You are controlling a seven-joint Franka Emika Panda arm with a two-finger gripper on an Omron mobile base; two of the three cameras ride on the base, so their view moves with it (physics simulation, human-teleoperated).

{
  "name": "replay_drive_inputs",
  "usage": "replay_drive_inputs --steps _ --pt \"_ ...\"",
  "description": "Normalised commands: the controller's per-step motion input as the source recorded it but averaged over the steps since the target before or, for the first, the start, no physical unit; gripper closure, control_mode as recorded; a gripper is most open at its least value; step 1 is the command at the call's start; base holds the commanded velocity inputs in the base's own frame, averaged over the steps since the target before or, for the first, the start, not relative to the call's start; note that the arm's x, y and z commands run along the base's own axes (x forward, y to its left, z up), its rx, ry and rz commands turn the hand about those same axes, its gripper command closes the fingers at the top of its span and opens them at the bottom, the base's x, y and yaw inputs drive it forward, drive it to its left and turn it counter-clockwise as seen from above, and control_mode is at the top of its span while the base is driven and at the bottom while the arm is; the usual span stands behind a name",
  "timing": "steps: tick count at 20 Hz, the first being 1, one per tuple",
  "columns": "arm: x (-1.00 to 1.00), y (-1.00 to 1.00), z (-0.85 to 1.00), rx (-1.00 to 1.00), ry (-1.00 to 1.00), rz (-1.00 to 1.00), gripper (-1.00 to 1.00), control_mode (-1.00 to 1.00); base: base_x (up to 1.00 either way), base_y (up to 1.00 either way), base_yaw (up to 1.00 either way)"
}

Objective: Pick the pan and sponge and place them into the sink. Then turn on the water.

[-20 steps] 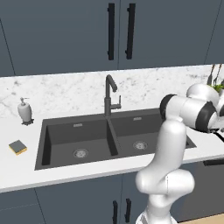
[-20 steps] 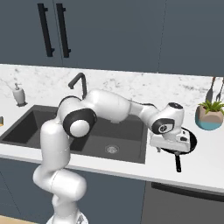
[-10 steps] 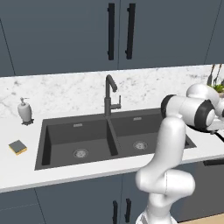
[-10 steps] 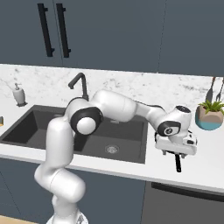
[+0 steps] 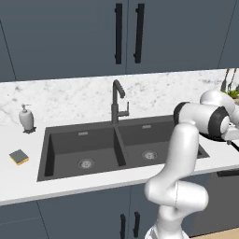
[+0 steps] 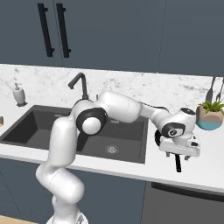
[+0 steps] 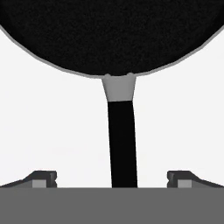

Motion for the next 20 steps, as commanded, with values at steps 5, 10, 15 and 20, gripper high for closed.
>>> replay_drive_inputs --steps 5,10,15,20 --pt "0.00 -0.02 -0.09 0.00 0.02 0.00 -1.00 -1.00 0.00 0.00 0.00" --pt "0.01 0.00 -0.13 0.00 0.02 0.00 -1.00 -1.00 0.00 0.00 0.00" --pt "0.00 0.00 -0.17 0.00 0.02 0.00 -1.00 -1.00 0.00 0.00 0.00" --pt "0.00 0.00 -0.23 0.00 0.00 0.00 -1.00 -1.00 0.00 0.00 0.00"
